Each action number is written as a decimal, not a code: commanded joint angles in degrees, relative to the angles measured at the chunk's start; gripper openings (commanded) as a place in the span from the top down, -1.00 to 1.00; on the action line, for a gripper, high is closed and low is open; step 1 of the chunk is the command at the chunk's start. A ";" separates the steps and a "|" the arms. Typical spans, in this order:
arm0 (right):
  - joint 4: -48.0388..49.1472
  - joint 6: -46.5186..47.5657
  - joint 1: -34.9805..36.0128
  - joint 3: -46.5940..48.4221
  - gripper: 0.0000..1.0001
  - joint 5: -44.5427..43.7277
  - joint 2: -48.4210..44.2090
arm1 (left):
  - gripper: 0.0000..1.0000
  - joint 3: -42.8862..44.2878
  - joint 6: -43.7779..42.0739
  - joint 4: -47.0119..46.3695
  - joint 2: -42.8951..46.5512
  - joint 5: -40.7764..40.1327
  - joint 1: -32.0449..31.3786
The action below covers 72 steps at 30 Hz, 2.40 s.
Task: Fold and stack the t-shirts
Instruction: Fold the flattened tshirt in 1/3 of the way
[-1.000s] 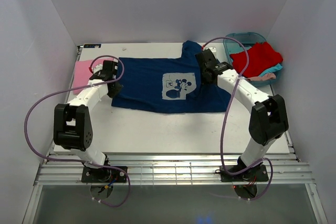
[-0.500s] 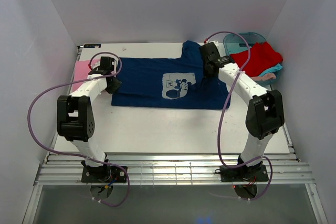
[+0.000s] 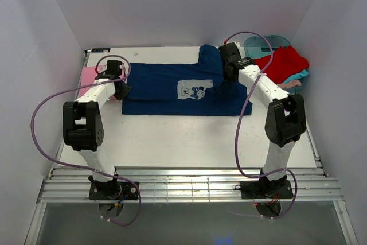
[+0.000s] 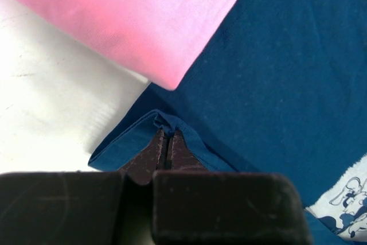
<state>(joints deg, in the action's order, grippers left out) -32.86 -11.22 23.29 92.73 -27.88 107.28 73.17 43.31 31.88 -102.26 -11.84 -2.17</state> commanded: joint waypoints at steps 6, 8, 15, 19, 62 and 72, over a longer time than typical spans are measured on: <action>0.78 1.47 -1.32 4.57 0.85 0.02 2.58 | 1.00 3.91 -1.82 -1.47 -3.29 1.99 1.47; 0.52 1.56 -1.40 5.36 0.85 0.02 3.10 | 1.00 4.35 -1.83 -1.47 -3.65 1.99 1.65; -0.01 2.00 -1.75 7.82 0.85 -0.25 3.98 | 1.00 4.88 -1.91 -2.00 -3.30 1.73 2.09; -0.36 2.35 -2.19 9.40 0.85 -0.16 5.12 | 1.00 5.49 -2.18 -1.91 -4.53 2.60 2.09; 11.07 4.20 -2.64 0.53 -0.04 16.98 5.57 | 0.77 6.46 -4.98 -16.41 -9.26 3.22 -31.57; 8.16 -1.96 -1.41 -10.89 0.84 15.22 -0.32 | 0.79 -2.31 -6.39 -16.41 -3.57 -8.37 -32.19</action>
<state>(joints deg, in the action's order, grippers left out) -25.50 -10.66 21.32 85.58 -13.06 111.13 73.73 37.85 16.12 -112.44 -13.91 -34.50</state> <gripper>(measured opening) 0.084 0.107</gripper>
